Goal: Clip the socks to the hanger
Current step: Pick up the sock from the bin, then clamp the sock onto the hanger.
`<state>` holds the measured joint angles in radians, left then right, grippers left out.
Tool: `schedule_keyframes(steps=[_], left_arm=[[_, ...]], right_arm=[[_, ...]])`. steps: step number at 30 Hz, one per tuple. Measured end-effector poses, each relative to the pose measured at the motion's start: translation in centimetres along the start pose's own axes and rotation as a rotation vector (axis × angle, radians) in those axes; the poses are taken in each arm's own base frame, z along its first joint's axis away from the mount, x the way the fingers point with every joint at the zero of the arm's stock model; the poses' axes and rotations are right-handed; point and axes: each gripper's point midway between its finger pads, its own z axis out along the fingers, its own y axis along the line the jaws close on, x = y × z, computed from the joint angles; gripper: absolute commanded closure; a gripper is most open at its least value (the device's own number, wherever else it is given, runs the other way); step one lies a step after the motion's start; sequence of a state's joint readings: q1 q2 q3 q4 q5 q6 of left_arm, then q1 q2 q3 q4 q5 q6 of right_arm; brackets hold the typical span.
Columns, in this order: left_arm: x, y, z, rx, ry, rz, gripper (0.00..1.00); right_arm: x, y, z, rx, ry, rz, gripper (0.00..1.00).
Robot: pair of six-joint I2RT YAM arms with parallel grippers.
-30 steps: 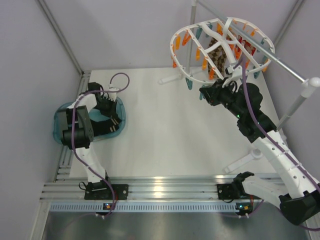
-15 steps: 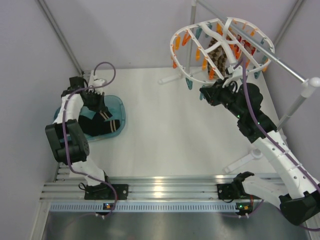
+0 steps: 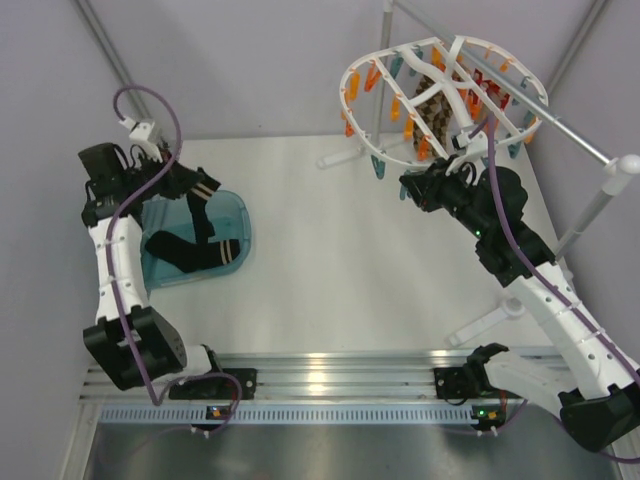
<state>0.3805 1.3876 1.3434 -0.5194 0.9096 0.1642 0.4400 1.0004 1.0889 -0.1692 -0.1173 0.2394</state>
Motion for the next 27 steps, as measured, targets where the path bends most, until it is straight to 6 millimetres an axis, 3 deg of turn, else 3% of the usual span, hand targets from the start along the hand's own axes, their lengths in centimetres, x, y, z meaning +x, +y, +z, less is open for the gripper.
schedule_keyframes(steps=[6,9,11,15,22,27], left_arm=[[-10.0,-6.5,-2.0,0.12,-0.274,0.07,1.0],[-13.1,-9.9,-2.0,0.193,-0.346,0.117,1.0],[-14.1,-12.9,-1.4,0.262,-0.369,0.146,1.0],[-13.2,-18.0,0.5,0.395,-0.372,0.142,1.0],[-5.0,-27.4,5.3,0.632,-0.213,0.001,1.0],[-2.3,-33.1,7.1,0.772,-0.144,-0.063,1.0]], right_arm=[[-0.1,0.2,0.0,-0.007,-0.005,0.01,1.0],[-0.3,0.3,0.1,-0.012,-0.01,0.02,1.0],[-0.3,0.4,0.1,-0.016,-0.012,0.027,1.0],[-0.5,0.7,0.1,-0.026,-0.02,0.055,1.0],[-0.9,1.3,0.2,-0.044,-0.031,0.12,1.0],[-1.3,1.7,0.2,-0.062,-0.043,0.156,1.0]])
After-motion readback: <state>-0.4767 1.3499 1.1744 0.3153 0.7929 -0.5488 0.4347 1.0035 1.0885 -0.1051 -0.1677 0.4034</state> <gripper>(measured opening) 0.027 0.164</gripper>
